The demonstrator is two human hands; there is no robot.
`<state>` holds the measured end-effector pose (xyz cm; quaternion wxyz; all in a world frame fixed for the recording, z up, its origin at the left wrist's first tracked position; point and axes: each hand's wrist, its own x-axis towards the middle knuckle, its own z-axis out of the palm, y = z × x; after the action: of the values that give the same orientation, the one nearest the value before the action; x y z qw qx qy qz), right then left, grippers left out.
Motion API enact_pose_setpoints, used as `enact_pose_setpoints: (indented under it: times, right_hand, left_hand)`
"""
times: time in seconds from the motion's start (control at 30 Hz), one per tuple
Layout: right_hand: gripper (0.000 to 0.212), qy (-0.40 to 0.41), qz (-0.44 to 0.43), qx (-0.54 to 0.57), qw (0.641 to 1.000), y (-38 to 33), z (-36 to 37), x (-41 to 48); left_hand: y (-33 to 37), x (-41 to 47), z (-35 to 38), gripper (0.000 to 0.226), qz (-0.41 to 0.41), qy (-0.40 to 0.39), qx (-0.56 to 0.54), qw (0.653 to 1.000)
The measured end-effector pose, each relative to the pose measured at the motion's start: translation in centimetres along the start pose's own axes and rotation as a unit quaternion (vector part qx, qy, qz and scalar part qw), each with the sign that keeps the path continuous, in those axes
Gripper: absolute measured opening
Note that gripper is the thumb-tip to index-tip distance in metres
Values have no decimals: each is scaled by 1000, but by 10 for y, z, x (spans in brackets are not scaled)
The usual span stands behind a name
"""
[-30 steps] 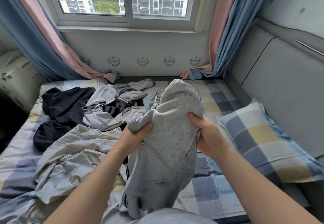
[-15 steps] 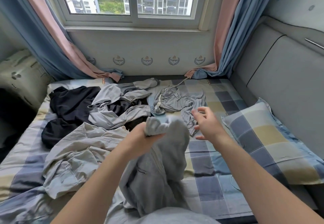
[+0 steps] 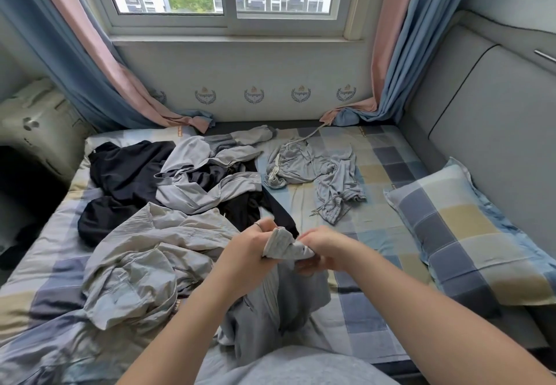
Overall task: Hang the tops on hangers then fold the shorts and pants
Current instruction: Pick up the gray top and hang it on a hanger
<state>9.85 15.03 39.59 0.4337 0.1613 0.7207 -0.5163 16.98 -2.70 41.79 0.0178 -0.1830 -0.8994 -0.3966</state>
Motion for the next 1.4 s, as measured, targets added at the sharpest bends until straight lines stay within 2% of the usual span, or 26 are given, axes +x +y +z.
enact_pose_setpoints:
  times: [0.03,0.07,0.13,0.27,0.33,0.4,0.43,0.5,0.53,0.57,0.63,0.73,0.83,0.93,1.07,1.13,1.2,1.23,1.33,1.4]
  right_hand:
    - [11,44,-30,19,998,0,-2,4]
    - [11,82,-60,32,994,-1,-5,5]
    - [27,117,-112,65,985,-4,-12,6]
    - [34,112,-183,119,970,-11,-24,0]
    - [36,97,-216,151,960,-15,-27,-6]
    - [39,82,-247,188,947,-21,-29,-15]
    - [40,75,-260,209,939,-24,-30,-20]
    - [42,58,-282,252,924,-28,-32,-30]
    - [43,45,-291,269,917,-30,-32,-34]
    - [44,32,-299,279,912,-32,-33,-39]
    - [45,8,-317,280,906,-35,-34,-46]
    - [48,-21,-337,275,900,-37,-38,-51]
    - [50,-28,-340,279,898,-34,-45,-50]
    - [45,9,-327,291,899,-27,-56,-44]
    - [30,148,-231,297,915,-3,-72,-14]
    - [26,242,-141,218,935,12,-76,1]
    - [31,278,-104,108,949,20,-70,7]
    - [33,260,-124,75,955,22,-65,7]
    - [40,139,-218,23,966,20,-35,-3]
    - [53,122,-248,-73,958,19,-17,-6]
  left_hand:
    - [0,0,2,6,-13,1,-12,1000]
    - [-1,0,3,8,-29,-1,-28,999]
    - [0,-1,3,14,-60,-31,-58,996]
    - [0,0,-14,36,-156,-144,-142,967]
    - [-3,5,-21,47,-217,-157,-243,932]
    - [-8,11,-22,56,-270,-92,-337,897]
    - [-12,15,-23,54,-276,-25,-317,907]
    - [-27,19,-19,41,-301,109,-165,933]
    - [-34,19,-17,45,-330,134,-79,931]
    - [-40,22,-15,52,-361,124,-33,924]
    - [-46,25,-9,56,-408,34,-33,912]
    - [-50,27,3,46,-440,-89,-169,878]
    - [-55,27,17,34,-456,-111,-231,852]
    - [-52,31,28,22,-473,-26,-336,814]
    - [-48,34,14,22,-453,127,-466,749]
    - [-47,34,4,21,-424,151,-536,714]
    - [-42,34,-4,18,-406,136,-549,718]
    - [-38,34,-6,18,-400,126,-542,728]
    - [-25,37,-8,20,-382,97,-508,766]
    - [-18,38,-10,24,-366,77,-490,787]
